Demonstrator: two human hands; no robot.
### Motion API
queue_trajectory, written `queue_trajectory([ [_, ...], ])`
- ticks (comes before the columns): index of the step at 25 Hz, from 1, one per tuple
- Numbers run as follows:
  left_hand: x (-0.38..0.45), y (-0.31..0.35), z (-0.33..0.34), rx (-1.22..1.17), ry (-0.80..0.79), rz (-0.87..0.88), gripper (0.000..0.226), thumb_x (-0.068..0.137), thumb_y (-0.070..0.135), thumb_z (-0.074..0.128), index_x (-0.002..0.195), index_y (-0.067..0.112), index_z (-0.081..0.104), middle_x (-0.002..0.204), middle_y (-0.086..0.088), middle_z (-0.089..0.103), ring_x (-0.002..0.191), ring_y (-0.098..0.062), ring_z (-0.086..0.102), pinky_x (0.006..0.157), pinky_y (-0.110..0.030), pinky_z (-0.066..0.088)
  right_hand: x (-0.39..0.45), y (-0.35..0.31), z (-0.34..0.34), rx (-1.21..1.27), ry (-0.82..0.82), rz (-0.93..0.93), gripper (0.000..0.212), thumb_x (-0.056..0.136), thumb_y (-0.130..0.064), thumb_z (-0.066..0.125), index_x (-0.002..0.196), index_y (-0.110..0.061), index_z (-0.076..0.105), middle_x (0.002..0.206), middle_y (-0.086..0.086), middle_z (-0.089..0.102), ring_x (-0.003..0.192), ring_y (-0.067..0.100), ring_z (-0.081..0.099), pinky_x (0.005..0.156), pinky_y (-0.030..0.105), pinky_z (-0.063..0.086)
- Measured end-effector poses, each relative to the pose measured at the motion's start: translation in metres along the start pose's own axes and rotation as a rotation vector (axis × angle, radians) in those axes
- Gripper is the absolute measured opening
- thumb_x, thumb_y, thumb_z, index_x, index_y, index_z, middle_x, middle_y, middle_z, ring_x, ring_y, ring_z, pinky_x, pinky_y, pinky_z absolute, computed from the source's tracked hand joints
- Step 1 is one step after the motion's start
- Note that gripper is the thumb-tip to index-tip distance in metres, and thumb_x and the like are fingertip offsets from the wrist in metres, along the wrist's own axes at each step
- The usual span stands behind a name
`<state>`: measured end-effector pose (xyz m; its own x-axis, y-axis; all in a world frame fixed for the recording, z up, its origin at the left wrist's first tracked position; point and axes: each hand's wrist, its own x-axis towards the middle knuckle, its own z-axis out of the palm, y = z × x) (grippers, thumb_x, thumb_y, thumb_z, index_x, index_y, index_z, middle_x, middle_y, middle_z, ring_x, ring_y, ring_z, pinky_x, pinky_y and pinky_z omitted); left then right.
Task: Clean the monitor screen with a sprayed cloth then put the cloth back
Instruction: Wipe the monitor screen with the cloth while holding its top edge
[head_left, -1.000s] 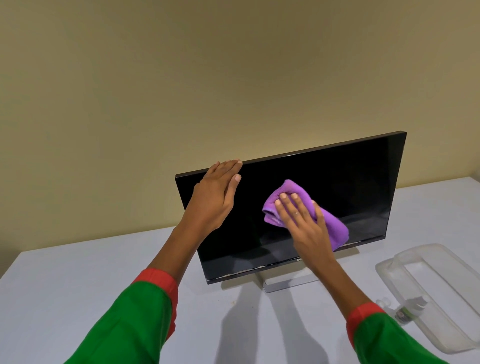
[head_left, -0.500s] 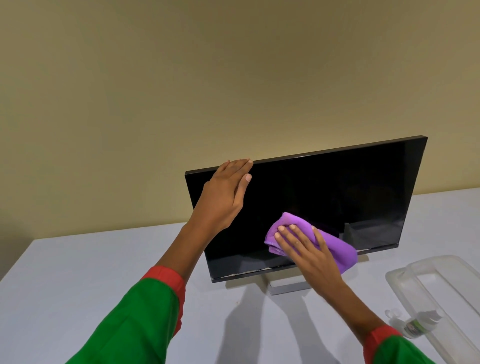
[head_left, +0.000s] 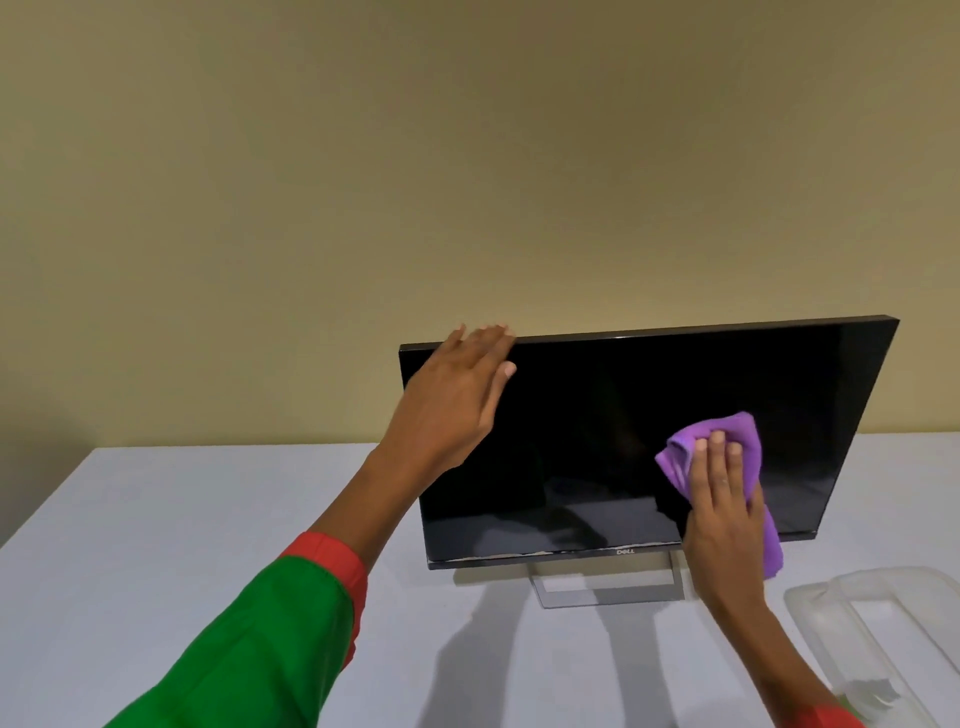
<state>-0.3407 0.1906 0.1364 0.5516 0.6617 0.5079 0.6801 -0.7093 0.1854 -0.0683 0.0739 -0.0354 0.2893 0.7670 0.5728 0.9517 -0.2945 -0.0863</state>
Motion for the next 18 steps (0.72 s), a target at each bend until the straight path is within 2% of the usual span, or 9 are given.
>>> queue_trajectory([
  [1,-0.003,-0.006,-0.003,0.017,0.033,-0.068,0.043,0.099,0.027,0.031,0.137,0.010,0.040,0.144,-0.008,0.044,0.136,-0.020,0.036,0.115,-0.024,0.010,-0.006,-0.005,0.004,-0.044,-0.004,-0.088,0.090,0.071,0.026,0.041,0.150,-0.005,0.011,0.160,0.011,0.004,0.147,0.032,0.008,0.105,0.059,0.033],
  [3,-0.014,-0.020,-0.009,0.059,0.068,-0.162,0.042,0.099,0.027,0.032,0.135,0.009,0.043,0.142,-0.011,0.046,0.135,-0.022,0.038,0.114,-0.027,0.014,-0.016,-0.021,0.011,-0.108,-0.005,-0.280,0.085,0.072,0.015,0.028,0.151,-0.012,0.010,0.161,0.005,-0.002,0.148,0.024,0.002,0.107,0.055,0.026],
  [7,-0.031,-0.032,-0.019,0.197,0.054,-0.155,0.040,0.098,0.023,0.038,0.131,0.003,0.047,0.133,-0.018,0.053,0.125,-0.031,0.049,0.108,-0.033,0.024,-0.016,-0.061,0.018,-0.147,0.020,-0.638,0.063,0.090,0.001,0.024,0.151,-0.015,0.017,0.159,0.000,0.019,0.147,0.022,0.013,0.112,0.055,0.020],
  [9,-0.035,-0.035,-0.023,0.201,0.048,-0.162,0.040,0.098,0.022,0.038,0.132,0.003,0.046,0.134,-0.017,0.053,0.125,-0.031,0.050,0.108,-0.033,0.024,0.000,-0.076,0.014,-0.143,0.057,-0.715,0.059,0.094,0.001,0.019,0.150,-0.018,0.021,0.158,0.000,0.024,0.146,0.020,0.019,0.112,0.054,0.022],
  [12,-0.040,-0.042,-0.025,0.140,0.024,-0.170,0.042,0.099,0.024,0.034,0.137,0.009,0.040,0.142,-0.011,0.045,0.134,-0.024,0.039,0.112,-0.031,0.019,0.028,-0.082,-0.003,-0.097,0.113,-0.635,0.057,0.096,-0.002,0.023,0.150,-0.018,0.021,0.158,-0.001,0.022,0.146,0.017,0.021,0.112,0.053,0.023],
  [14,-0.039,-0.047,-0.028,0.027,0.016,-0.180,0.041,0.099,0.025,0.032,0.137,0.013,0.040,0.143,-0.006,0.044,0.138,-0.020,0.031,0.114,-0.030,0.017,0.038,-0.069,-0.011,-0.080,0.137,-0.514,0.058,0.095,0.000,0.014,0.150,-0.018,0.022,0.158,0.000,0.021,0.146,0.017,0.018,0.111,0.054,0.023],
  [16,-0.037,-0.051,-0.033,-0.076,-0.002,-0.184,0.040,0.099,0.026,0.032,0.136,0.015,0.043,0.143,-0.002,0.045,0.141,-0.017,0.025,0.116,-0.032,0.015,0.033,-0.052,-0.013,-0.080,0.122,-0.412,0.066,0.088,0.007,0.020,0.150,-0.016,0.021,0.158,0.003,0.020,0.147,0.020,0.015,0.110,0.055,0.023],
  [18,-0.038,-0.057,-0.039,-0.185,-0.047,-0.194,0.040,0.099,0.028,0.031,0.136,0.018,0.043,0.145,0.002,0.042,0.142,-0.013,0.020,0.118,-0.035,0.013,0.012,-0.041,-0.004,-0.091,0.116,-0.405,0.070,0.085,0.008,0.022,0.150,-0.017,0.022,0.160,0.004,0.017,0.148,0.021,0.010,0.108,0.054,0.024],
])
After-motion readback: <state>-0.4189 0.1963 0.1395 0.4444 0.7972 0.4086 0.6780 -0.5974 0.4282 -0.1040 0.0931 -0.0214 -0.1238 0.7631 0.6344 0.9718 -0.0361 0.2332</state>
